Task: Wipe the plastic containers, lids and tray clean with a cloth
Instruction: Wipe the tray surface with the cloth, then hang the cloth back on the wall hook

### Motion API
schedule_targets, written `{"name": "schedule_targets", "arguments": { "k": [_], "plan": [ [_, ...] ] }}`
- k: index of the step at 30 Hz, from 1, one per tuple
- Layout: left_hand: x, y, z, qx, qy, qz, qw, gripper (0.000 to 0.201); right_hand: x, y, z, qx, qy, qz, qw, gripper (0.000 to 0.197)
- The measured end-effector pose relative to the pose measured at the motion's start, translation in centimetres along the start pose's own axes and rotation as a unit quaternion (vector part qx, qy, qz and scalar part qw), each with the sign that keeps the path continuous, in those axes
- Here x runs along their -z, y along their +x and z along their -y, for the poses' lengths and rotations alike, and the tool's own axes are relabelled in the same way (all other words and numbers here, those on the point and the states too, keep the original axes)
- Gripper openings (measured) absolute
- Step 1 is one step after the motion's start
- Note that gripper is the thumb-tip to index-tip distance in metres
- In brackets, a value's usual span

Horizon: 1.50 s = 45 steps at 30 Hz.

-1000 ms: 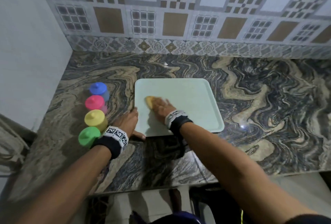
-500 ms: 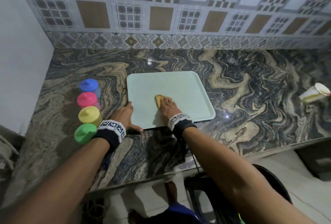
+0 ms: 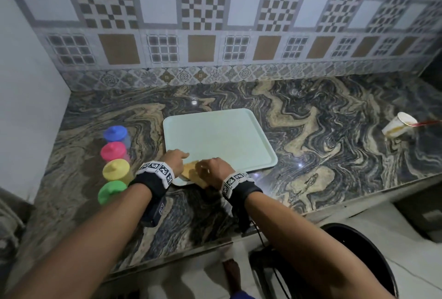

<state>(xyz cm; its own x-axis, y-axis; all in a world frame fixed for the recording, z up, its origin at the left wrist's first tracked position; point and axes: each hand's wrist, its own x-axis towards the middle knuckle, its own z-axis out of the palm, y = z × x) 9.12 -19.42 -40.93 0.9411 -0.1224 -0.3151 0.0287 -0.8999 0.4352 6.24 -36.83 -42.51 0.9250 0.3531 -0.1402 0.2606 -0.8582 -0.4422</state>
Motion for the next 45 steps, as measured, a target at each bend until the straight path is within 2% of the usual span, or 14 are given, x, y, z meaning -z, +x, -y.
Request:
{"name": "schedule_targets", "arguments": {
  "k": [3,6,8,10,11,16,20,24,27,30,33,38,41,45],
  "plan": [
    [-1.2,-0.6,-1.5,-0.001,0.006,-0.011,1.0,0.044,-0.5,-0.1,0.5,-0.044,-0.006,-0.004,0.999,0.018],
    [-2.0,-0.5,-1.4,0.048,-0.031,-0.035,0.998,0.051,-1.0,-0.1,0.3,-0.066,0.018,-0.013,0.998,0.021],
    [-1.9,-0.6,-1.5,0.061,-0.05,-0.037,0.996,0.037,-1.2,-0.1,0.0,-0.071,0.045,-0.023,0.996,0.024],
    [-1.3,-0.8,-1.6,0.032,-0.056,-0.049,0.997,0.013,-1.2,0.0,0.1,-0.082,0.066,-0.037,0.994,0.026],
    [-1.0,-0.7,-1.5,0.019,-0.065,-0.06,0.996,0.011,-1.1,0.0,0.1,-0.089,0.081,-0.046,0.992,0.027],
    [2.0,-0.9,-1.1,-0.036,-0.156,-0.12,0.98,0.009,0.4,0.5,0.7,-0.057,0.22,-0.072,0.971,0.051],
    [6.7,-1.3,-1.1,-0.045,-0.209,-0.185,0.959,0.011,3.2,2.5,2.4,-0.039,0.31,-0.101,0.945,0.046],
    [11.9,-1.5,0.2,-0.04,-0.266,-0.236,0.934,0.019,8.2,5.5,5.2,0.015,0.381,-0.137,0.914,0.041],
    [15.5,-2.3,0.5,-0.021,-0.308,-0.275,0.911,0.025,11.9,8.0,7.8,0.067,0.397,-0.111,0.909,0.042],
    [19.0,-3.4,0.2,-0.025,-0.277,-0.292,0.915,0.027,15.2,10.2,10.7,0.134,0.372,-0.08,0.915,0.045],
    [22.3,-4.4,-0.4,-0.042,-0.245,-0.32,0.914,0.025,18.5,12.0,13.7,0.201,0.375,-0.047,0.904,0.047],
    [27.7,-6.1,-0.5,-0.023,-0.261,-0.363,0.894,0.02,22.8,14.9,19.1,0.308,0.313,-0.079,0.895,0.024],
    [30.0,-7.6,0.1,0.0,-0.273,-0.378,0.885,0.02,25.1,17.0,22.5,0.349,0.293,-0.098,0.885,0.031],
    [33.3,-9.9,0.9,0.041,-0.236,-0.468,0.851,0.02,27.0,18.9,26.9,0.404,0.278,-0.116,0.864,0.035]
  ]
}}
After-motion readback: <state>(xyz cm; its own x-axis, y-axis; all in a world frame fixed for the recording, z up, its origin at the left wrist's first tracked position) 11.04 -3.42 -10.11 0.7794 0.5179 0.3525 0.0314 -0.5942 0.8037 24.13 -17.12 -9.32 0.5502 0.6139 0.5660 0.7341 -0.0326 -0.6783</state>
